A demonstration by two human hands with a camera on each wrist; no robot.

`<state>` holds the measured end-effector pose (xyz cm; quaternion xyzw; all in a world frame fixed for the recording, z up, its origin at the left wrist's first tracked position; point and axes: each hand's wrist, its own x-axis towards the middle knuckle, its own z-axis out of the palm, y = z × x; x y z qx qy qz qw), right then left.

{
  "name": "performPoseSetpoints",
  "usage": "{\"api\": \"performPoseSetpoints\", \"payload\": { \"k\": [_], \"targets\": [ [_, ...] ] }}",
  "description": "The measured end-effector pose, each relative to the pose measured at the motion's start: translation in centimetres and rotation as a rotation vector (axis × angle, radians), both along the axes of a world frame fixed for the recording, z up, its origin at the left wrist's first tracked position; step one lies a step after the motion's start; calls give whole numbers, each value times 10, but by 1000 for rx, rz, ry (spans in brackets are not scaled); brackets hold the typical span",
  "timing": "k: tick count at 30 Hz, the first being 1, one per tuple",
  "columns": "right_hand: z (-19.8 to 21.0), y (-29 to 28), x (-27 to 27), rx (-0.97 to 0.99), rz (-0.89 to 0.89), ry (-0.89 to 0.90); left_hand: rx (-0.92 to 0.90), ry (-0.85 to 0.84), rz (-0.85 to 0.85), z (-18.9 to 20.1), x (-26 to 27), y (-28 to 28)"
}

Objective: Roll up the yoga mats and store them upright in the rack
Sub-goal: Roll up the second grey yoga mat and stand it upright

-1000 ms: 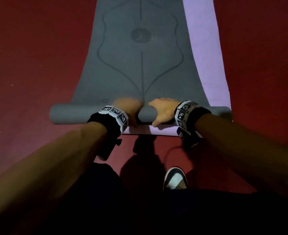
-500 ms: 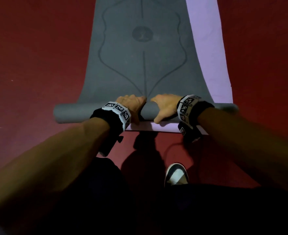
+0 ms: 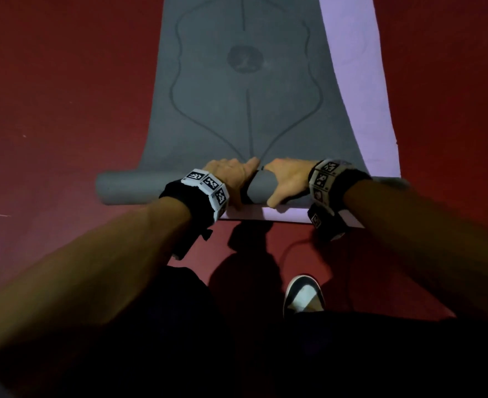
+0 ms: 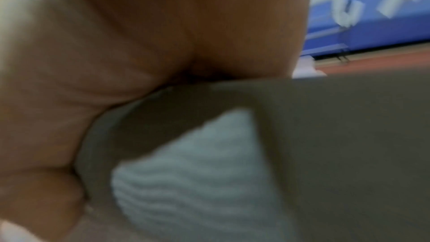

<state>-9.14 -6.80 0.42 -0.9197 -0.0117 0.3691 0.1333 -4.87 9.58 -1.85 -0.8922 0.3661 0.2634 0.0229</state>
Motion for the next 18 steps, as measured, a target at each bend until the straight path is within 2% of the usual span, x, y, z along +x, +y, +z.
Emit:
{"api": "performPoseSetpoints", "payload": {
  "k": [2,6,8,12,15,18],
  "targets": [
    [-2,-1,0,-1,17,-28,-6,47,16,-1,4,-2],
    [-19,6,-19,-75,123,-257,1,226,72,-7,14,3],
    [-25,9,-27,-128,141,-296,-11,290,97,-14,13,3],
    [-24,9,-21,-179,117,-224,1,184,27,-14,9,1],
    [-14,4,-4,-105,69,-91,-8,64,4,-9,11,4],
    [-9,3,4,-52,44,-47,2,43,20,-16,16,2]
  ]
}}
